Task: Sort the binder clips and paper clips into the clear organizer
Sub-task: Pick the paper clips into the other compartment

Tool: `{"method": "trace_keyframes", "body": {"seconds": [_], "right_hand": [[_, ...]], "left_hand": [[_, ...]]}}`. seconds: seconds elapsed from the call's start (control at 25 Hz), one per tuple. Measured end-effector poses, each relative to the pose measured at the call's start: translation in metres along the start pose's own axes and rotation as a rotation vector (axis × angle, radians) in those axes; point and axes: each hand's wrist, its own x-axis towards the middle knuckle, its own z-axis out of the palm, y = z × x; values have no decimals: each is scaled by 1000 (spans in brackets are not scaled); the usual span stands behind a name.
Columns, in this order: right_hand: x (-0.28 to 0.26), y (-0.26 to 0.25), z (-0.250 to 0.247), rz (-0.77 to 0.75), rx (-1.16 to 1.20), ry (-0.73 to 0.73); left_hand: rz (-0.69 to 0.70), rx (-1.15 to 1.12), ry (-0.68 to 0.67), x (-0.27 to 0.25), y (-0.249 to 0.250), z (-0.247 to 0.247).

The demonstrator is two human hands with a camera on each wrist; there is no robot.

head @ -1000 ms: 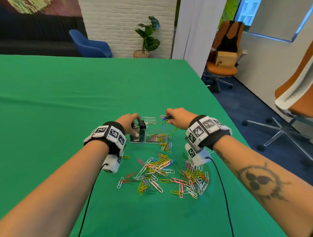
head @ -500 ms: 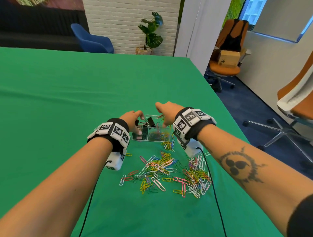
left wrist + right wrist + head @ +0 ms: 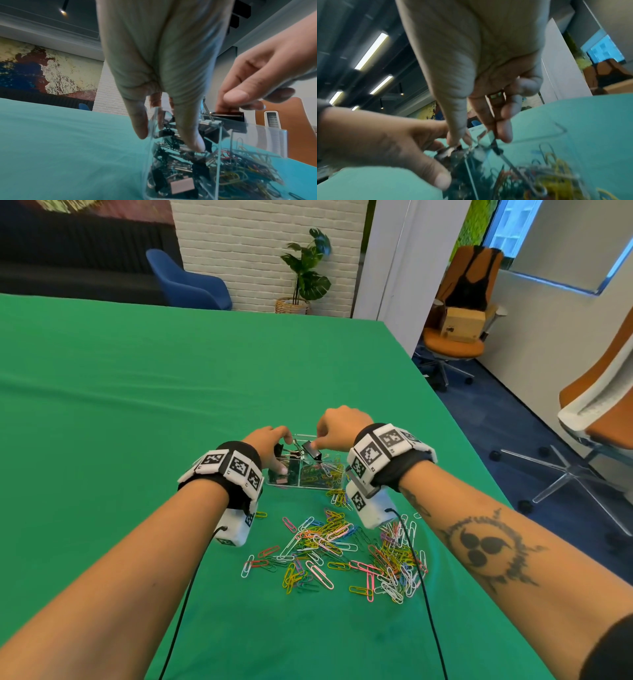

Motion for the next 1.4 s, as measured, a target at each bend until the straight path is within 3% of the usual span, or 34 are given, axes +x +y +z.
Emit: {"method": "trace_keyframes", "body": {"seconds": [0.12, 0.28, 0.44, 0.68, 0.84, 0.96, 1.16, 1.28, 1.4], "right_hand": [[3, -11, 14, 56, 40, -101], [2, -13, 11, 84, 149, 36], [1, -23, 1, 11, 233, 153], [12, -49, 21, -52, 280, 61], [8, -36, 10, -79, 428, -13], [2, -15, 11, -39, 521, 72], [-7, 11, 24, -19, 172, -37], [-5, 11, 28, 8, 151, 52], [-4, -1, 27, -97, 82, 83]], "left_hand": [[-5, 0, 7, -1, 1, 0], [-5, -17, 10, -2, -1, 1], [40, -81, 69, -5, -5, 0], [43, -616, 124, -16, -18, 3], [65, -525, 292, -14, -12, 11], [58, -459, 368, -13, -8, 15], [36, -441, 393, -12, -6, 16], [35, -430, 411, -13, -6, 17], [35, -402, 424, -15, -5, 17]]}}
